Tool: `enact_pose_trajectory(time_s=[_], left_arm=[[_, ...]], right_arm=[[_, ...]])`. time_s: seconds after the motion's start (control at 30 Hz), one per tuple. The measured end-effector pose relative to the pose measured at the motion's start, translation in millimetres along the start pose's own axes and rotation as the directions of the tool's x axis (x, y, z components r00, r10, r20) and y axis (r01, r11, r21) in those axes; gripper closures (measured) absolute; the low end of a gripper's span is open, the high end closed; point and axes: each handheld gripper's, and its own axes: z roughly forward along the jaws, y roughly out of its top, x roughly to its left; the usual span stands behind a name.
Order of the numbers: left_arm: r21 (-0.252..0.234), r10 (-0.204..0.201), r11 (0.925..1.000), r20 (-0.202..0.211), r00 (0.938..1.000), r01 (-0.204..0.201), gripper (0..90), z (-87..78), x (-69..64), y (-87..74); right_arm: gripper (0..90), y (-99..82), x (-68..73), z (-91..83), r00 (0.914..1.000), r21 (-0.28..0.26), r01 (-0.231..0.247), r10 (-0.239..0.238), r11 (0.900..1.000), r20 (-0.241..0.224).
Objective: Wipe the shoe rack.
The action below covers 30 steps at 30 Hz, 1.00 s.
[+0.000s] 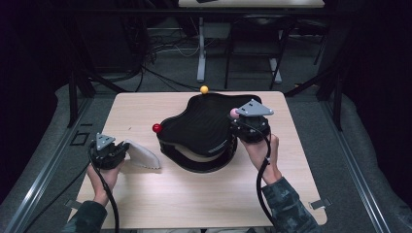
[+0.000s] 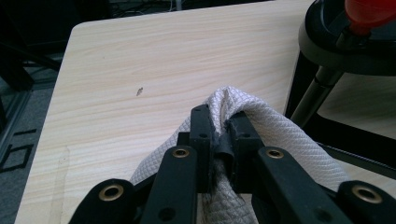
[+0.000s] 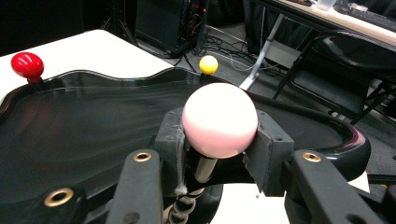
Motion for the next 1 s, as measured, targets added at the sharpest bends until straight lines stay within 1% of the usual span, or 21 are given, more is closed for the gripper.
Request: enact_pose_trajectory(time_s=[0.07, 0.1, 0.13, 0.23, 0.27, 0.3, 0.33, 0.37, 0.4, 0.43, 0.47, 0.5, 0.53, 0.57, 0.73, 0.77, 0.8, 0.87, 0.9, 0.93, 1.0], left_arm=[[-0.002, 0.001, 1.0000, 0.000, 1.0000, -0.001, 82.6, 0.0, 0.2, -0.1], [-0.004, 0.001, 1.0000, -0.002, 1.0000, -0.001, 82.7, 0.1, 0.3, -0.1], [-0.005, 0.001, 1.0000, -0.002, 1.0000, -0.001, 82.6, -0.2, 0.5, 0.0], [-0.006, 0.000, 1.0000, -0.001, 1.0000, 0.000, 82.6, -0.8, 0.8, 0.2], [-0.009, -0.001, 1.0000, -0.001, 1.0000, 0.001, 82.6, -0.6, 0.8, 0.1], [-0.005, 0.000, 1.0000, 0.000, 1.0000, 0.000, 82.6, -0.7, 0.8, 0.3], [-0.006, 0.000, 1.0000, 0.000, 1.0000, 0.000, 82.6, -0.8, 0.7, 0.3], [-0.005, 0.000, 1.0000, 0.001, 1.0000, 0.000, 82.6, -0.9, 0.6, 0.4], [-0.006, 0.000, 1.0000, 0.002, 1.0000, 0.000, 82.6, -0.8, 0.5, 0.5], [-0.009, 0.000, 1.0000, 0.002, 1.0000, 0.000, 82.6, -0.8, 0.2, 0.5], [-0.009, -0.001, 1.0000, 0.003, 1.0000, 0.001, 82.6, -0.6, 0.0, 0.5], [-0.010, -0.002, 1.0000, 0.004, 1.0000, 0.002, 82.7, -0.6, 0.0, 0.4], [-0.010, -0.001, 1.0000, 0.004, 1.0000, 0.001, 82.7, -0.6, -0.1, 0.4], [-0.010, 0.000, 1.0000, 0.005, 1.0000, 0.001, 82.7, -0.7, -0.1, 0.4], [-0.014, 0.000, 0.9999, 0.007, 1.0000, 0.000, 82.6, -1.7, 0.9, 0.1], [-0.014, -0.001, 0.9999, 0.007, 1.0000, 0.001, 82.6, -2.2, 1.2, 0.2], [-0.013, -0.001, 0.9999, 0.008, 1.0000, 0.001, 82.6, -3.0, 2.0, 0.2], [-0.016, -0.005, 0.9999, 0.007, 1.0000, 0.005, 82.6, -3.8, 3.0, 0.1], [-0.017, -0.004, 0.9999, 0.004, 1.0000, 0.004, 82.6, -4.3, 3.8, -0.1], [-0.019, -0.010, 0.9998, 0.004, 0.9999, 0.010, 82.7, -4.8, 4.1, -0.1], [-0.020, -0.010, 0.9997, 0.001, 0.9999, 0.010, 82.6, -6.2, 5.5, 0.1]], right_arm=[[60.4, -0.5, -2.8, 0.7, 0.9996, -0.006, -0.002, 0.002, 1.0000, -0.030], [60.4, -0.7, -4.4, 0.6, 0.9997, -0.005, -0.005, 0.004, 1.0000, -0.025], [60.5, -1.2, -6.8, 0.9, 0.9992, -0.006, -0.009, 0.009, 0.9999, -0.038], [60.6, -2.9, -15.6, 1.7, 0.9943, -0.015, -0.015, 0.013, 0.9998, -0.106], [60.6, -4.0, -17.7, 2.3, 0.9947, -0.025, -0.019, 0.017, 0.9995, -0.101], [60.6, -4.4, -20.3, 2.2, 0.9934, -0.022, -0.023, 0.020, 0.9995, -0.113], [60.7, -4.8, -22.6, 2.2, 0.9906, -0.025, -0.013, 0.009, 0.9996, -0.137], [60.7, -5.8, -25.4, 2.6, 0.9879, -0.029, -0.021, 0.016, 0.9993, -0.154], [60.7, -6.3, -26.8, 2.7, 0.9866, -0.031, -0.023, 0.018, 0.9992, -0.162], [60.7, -7.1, -28.5, 2.9, 0.9837, -0.040, -0.010, 0.003, 0.9992, -0.180], [60.8, -7.9, -30.1, 3.3, 0.9831, -0.046, -0.014, 0.005, 0.9988, -0.183], [60.8, -8.4, -32.7, 3.4, 0.9751, -0.047, -0.011, 0.000, 0.9988, -0.222], [60.8, -9.2, -33.2, 4.2, 0.9747, -0.061, -0.009, -0.005, 0.9981, -0.223], [60.7, -9.7, -35.1, 4.3, 0.9722, -0.059, -0.012, -0.002, 0.9982, -0.234], [60.8, -13.0, -43.8, 5.2, 0.9548, -0.082, -0.004, -0.021, 0.9966, -0.296], [60.8, -13.6, -46.3, 5.4, 0.9450, -0.081, -0.010, -0.017, 0.9967, -0.327], [60.8, -13.9, -48.5, 5.5, 0.9382, -0.084, -0.004, -0.026, 0.9964, -0.345], [60.7, -14.8, -51.1, 5.6, 0.9358, -0.087, -0.007, -0.024, 0.9962, -0.352], [60.6, -14.9, -52.5, 5.7, 0.9316, -0.090, -0.003, -0.029, 0.9960, -0.362], [60.5, -14.4, -52.5, 5.3, 0.9371, -0.086, 0.007, -0.036, 0.9962, -0.347], [60.0, -12.4, -49.2, 4.7, 0.9542, -0.066, 0.004, -0.023, 0.9978, -0.298]])
